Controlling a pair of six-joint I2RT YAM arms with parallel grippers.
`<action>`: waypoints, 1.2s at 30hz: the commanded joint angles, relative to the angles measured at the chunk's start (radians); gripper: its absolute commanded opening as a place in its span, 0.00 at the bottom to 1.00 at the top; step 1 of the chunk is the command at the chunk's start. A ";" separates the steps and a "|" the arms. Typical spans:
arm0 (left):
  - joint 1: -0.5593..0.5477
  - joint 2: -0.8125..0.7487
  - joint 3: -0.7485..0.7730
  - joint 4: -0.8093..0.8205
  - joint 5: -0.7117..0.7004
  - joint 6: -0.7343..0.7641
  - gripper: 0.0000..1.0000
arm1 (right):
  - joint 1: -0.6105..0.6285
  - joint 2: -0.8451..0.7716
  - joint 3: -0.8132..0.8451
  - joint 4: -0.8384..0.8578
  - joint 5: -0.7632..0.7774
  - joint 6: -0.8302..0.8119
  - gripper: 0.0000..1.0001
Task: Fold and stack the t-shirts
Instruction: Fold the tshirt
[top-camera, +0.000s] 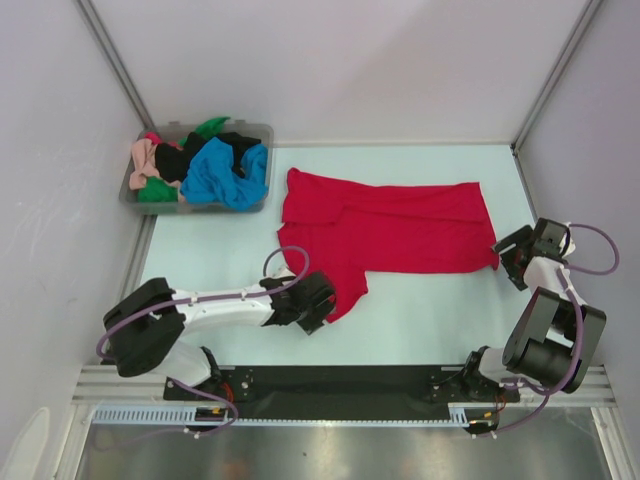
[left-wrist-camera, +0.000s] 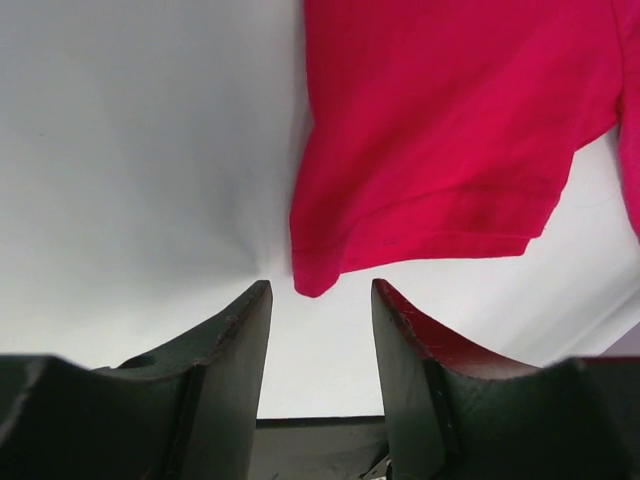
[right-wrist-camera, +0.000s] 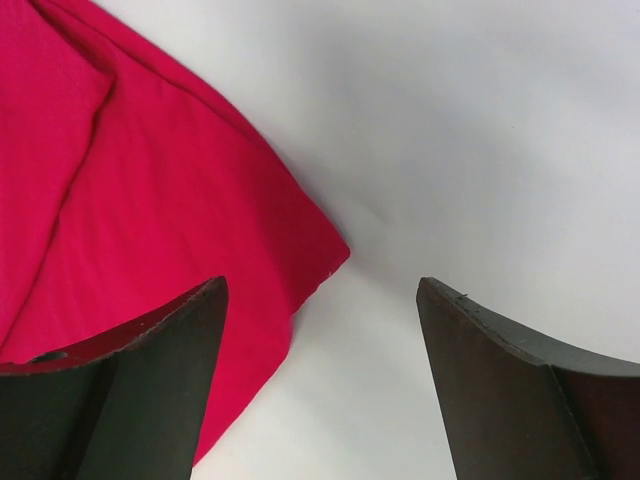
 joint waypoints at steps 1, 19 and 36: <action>-0.005 0.012 0.008 -0.003 -0.035 -0.038 0.50 | -0.010 0.007 -0.003 0.039 0.000 -0.013 0.82; -0.011 0.061 0.032 0.022 -0.006 -0.008 0.00 | -0.033 0.087 0.001 0.079 -0.023 -0.018 0.74; -0.010 0.039 0.061 -0.013 -0.031 0.072 0.00 | -0.062 0.056 -0.111 0.295 -0.205 0.241 0.73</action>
